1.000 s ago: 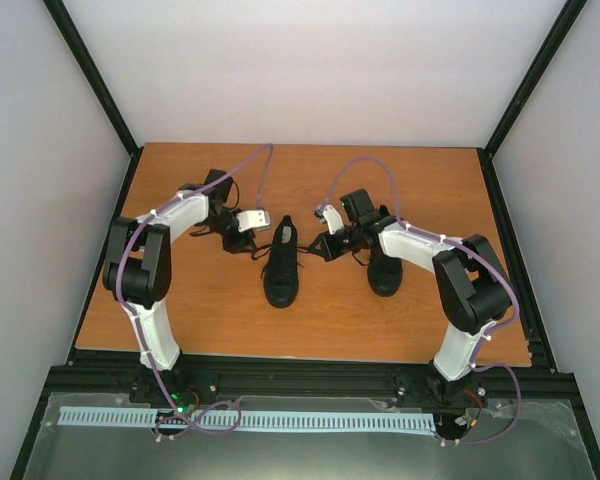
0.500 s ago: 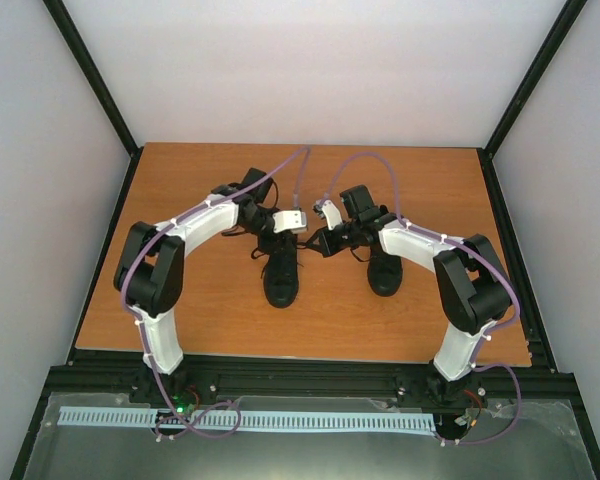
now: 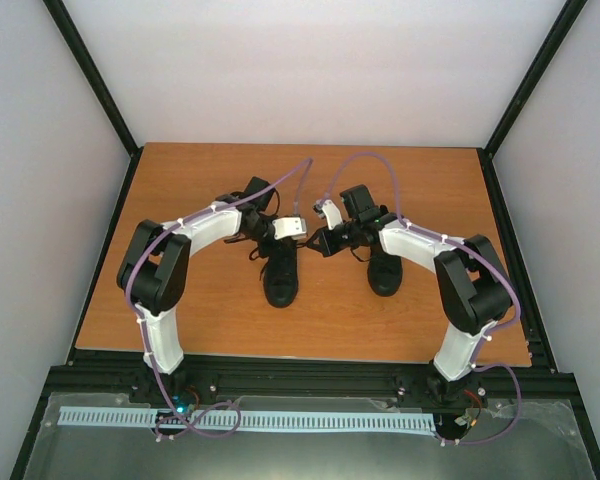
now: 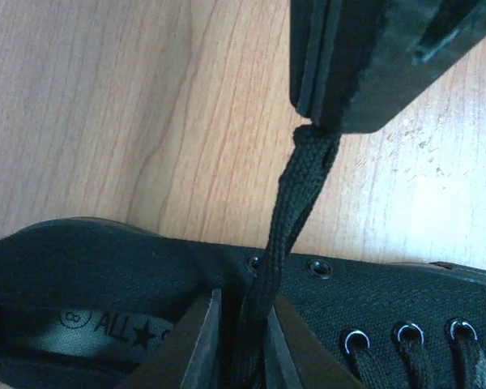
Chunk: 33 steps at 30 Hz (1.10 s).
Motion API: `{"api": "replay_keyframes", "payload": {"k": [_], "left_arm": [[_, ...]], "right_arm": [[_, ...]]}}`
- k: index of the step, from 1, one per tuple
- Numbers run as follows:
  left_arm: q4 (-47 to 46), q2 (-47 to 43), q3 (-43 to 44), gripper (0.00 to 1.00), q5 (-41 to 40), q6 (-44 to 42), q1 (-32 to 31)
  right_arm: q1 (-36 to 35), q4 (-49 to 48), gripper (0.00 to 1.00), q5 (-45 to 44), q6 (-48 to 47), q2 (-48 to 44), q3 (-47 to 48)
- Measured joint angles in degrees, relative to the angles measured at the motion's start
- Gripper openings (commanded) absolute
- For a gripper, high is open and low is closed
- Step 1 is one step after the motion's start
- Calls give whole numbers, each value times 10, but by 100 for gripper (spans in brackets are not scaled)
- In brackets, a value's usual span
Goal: Tie the shoes
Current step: Tie the shoelace on the shoe.
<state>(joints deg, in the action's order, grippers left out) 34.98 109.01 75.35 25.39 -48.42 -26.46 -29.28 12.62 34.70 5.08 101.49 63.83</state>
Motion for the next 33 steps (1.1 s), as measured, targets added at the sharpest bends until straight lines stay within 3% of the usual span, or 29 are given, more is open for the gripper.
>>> {"api": "replay_keyframes", "payload": {"k": [15,20,23,33], "left_arm": [[-14,-20,-30,14,5,0,18],[-14,-24,-35,13,14,0,21],[-14,-24,-35,13,17,0,22],[-14,-24,-35,14,22,0,23]], "right_arm": [[8,5,3,-10,-1,-33,-2],[6,3,38,8,0,-27,-2],[0,-14,50,22,2,-9,-3],[-6,-106,50,81,63,69,-5]]}}
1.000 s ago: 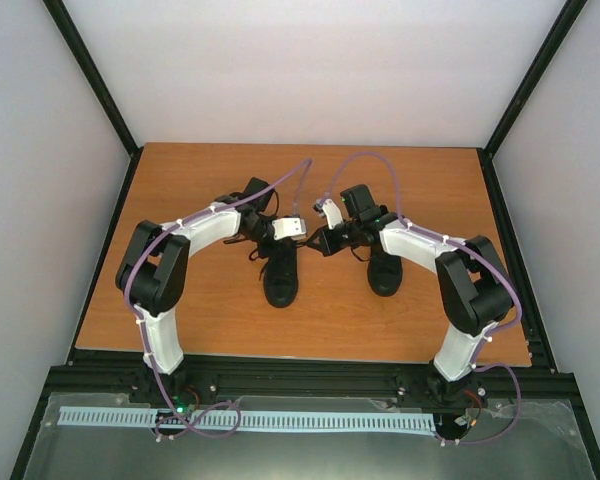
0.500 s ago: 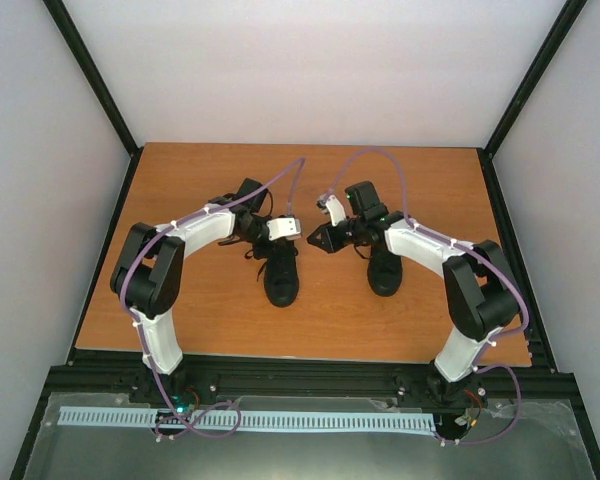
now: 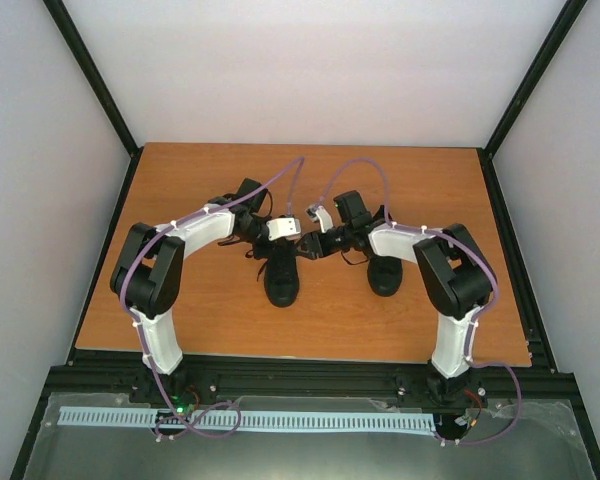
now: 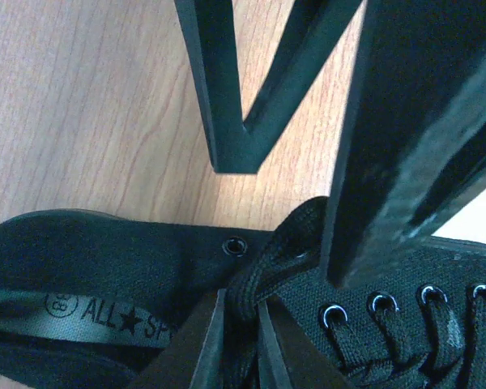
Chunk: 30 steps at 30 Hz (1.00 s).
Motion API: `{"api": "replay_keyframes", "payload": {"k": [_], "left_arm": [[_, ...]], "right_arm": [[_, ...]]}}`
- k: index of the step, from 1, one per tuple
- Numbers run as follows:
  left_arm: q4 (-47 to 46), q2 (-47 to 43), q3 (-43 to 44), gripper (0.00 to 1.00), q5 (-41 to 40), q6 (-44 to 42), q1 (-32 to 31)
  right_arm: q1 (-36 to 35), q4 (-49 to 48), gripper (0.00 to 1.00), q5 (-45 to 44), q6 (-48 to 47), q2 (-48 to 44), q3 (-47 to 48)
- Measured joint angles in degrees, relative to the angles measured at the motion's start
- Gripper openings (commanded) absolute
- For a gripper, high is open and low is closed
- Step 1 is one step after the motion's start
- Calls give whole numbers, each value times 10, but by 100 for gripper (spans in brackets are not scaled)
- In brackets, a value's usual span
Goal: Tie the shoes
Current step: Tie the shoelace on the shoe.
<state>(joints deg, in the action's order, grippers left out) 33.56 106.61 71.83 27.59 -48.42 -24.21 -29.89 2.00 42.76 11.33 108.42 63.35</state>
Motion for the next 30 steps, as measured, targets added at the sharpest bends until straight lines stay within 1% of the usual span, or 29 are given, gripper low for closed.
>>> {"api": "replay_keyframes", "payload": {"k": [2,3,4,5,7,8,9,12,15,21,30], "left_arm": [[0,0,0,14,0,0,0],[0,0,0,14,0,0,0],[0,0,0,14,0,0,0],[0,0,0,14,0,0,0],[0,0,0,14,0,0,0],[0,0,0,15,0,0,0],[0,0,0,16,0,0,0],[1,0,0,19,0,0,0],[1,-1,-2,19,-2,-2,1],[1,-4,-5,17,-2,-7,5],[5,-10,-8,18,0,-9,8]], "right_arm": [[-1,-5,49,9,6,12,0],[-2,-8,47,14,8,16,0],[-4,-10,42,19,10,21,0],[-7,-10,35,27,11,27,2],[-10,-9,15,32,13,32,4],[-12,-9,7,34,10,34,5],[-13,-8,3,36,11,35,5],[-16,-1,3,34,4,35,6],[-16,15,3,25,-5,31,5],[-12,45,3,6,-26,-6,3],[-2,73,3,-12,-45,-42,-12]]}}
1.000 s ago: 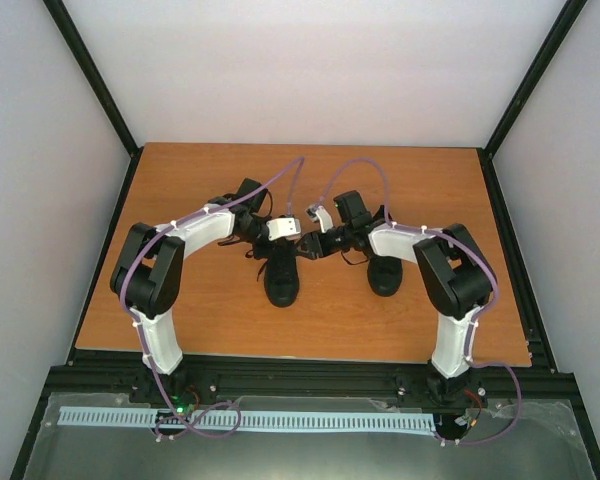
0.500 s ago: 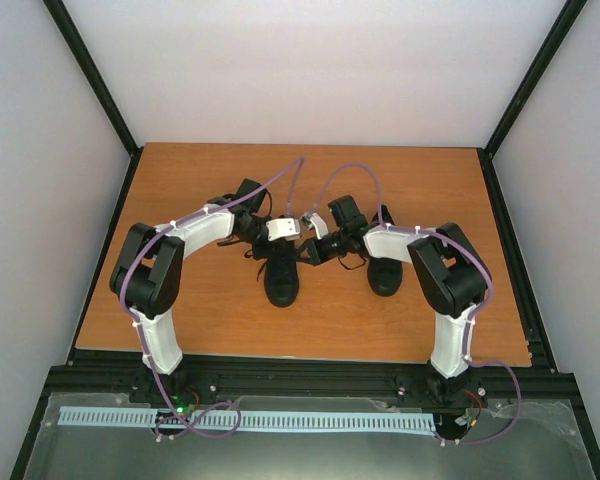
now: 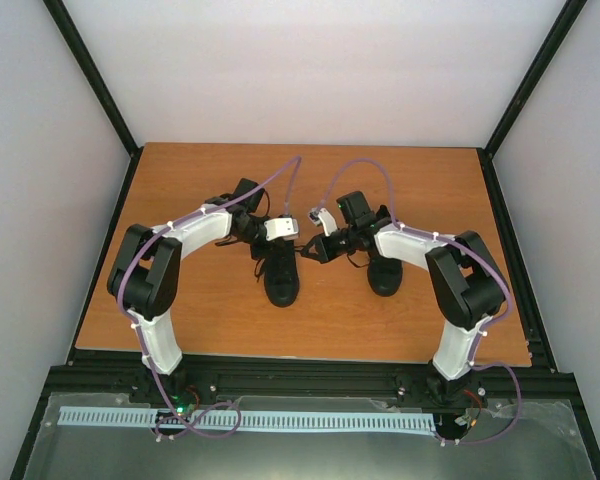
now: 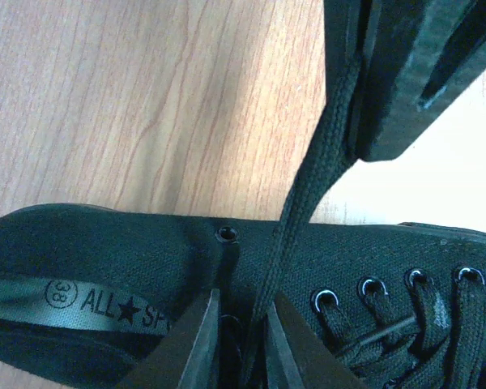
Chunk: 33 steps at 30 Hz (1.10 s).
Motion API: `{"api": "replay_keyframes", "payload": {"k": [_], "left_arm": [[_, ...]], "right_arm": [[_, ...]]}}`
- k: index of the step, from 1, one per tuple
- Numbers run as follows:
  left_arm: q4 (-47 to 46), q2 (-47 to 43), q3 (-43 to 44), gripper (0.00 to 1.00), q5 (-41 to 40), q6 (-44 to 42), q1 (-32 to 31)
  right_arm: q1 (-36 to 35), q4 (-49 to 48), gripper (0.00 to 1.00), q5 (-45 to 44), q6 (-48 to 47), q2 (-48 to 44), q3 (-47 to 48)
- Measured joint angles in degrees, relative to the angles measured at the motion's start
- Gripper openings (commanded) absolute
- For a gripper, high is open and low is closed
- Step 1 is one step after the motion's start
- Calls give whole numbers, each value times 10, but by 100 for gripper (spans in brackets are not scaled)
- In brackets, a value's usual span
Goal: Tie the shoes
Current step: Tie the shoelace on the shoe.
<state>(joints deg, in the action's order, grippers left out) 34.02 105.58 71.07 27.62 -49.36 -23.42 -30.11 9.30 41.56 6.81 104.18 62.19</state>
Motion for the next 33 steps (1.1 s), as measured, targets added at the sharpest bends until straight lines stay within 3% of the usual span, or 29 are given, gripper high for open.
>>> {"api": "replay_keyframes", "payload": {"k": [8,15,33], "left_arm": [[2,0,0,17,0,-4,1],[2,0,0,10,2,-6,1],[3,0,0,15,2,-16,1]], "right_arm": [[9,18,3,-9,-10,-16,-10],[21,23,3,-11,-15,-31,-23],[28,28,3,-10,-23,-31,-32]]}}
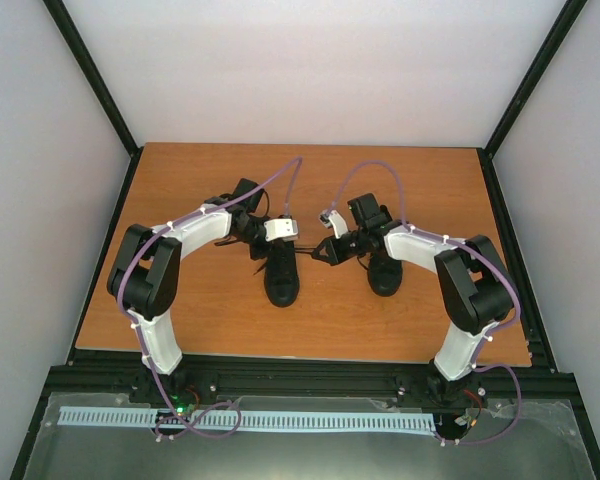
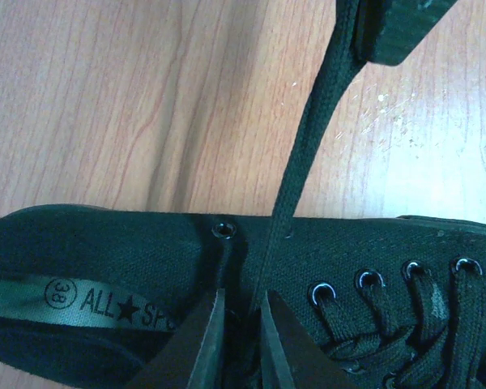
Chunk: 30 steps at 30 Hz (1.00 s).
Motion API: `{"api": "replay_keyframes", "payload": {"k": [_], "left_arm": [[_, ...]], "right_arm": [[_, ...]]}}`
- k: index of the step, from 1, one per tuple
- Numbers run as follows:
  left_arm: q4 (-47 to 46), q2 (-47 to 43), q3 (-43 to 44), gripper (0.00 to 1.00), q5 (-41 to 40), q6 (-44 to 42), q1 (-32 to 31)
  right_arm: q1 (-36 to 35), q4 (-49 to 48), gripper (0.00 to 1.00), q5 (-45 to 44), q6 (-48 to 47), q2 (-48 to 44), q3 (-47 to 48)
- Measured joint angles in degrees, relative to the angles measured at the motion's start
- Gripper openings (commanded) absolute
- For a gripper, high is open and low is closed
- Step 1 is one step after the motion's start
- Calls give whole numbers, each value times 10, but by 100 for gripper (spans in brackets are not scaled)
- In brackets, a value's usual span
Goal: Tie the shoes
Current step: Tie the shoelace on the shoe.
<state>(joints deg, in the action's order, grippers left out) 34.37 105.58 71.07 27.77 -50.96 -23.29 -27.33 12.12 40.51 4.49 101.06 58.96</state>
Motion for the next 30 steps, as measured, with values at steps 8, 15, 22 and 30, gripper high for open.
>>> {"api": "replay_keyframes", "payload": {"k": [8,15,22,30], "left_arm": [[1,0,0,7,0,-3,1],[1,0,0,11,3,-3,1],[23,0,11,51,21,8,9],[72,-9,55,57,44,12,33]], "right_arm": [[10,6,3,0,-5,-2,-3],[10,5,3,10,-3,-3,-3],[9,5,16,20,4,21,15],[9,2,44,2,13,24,17]]}}
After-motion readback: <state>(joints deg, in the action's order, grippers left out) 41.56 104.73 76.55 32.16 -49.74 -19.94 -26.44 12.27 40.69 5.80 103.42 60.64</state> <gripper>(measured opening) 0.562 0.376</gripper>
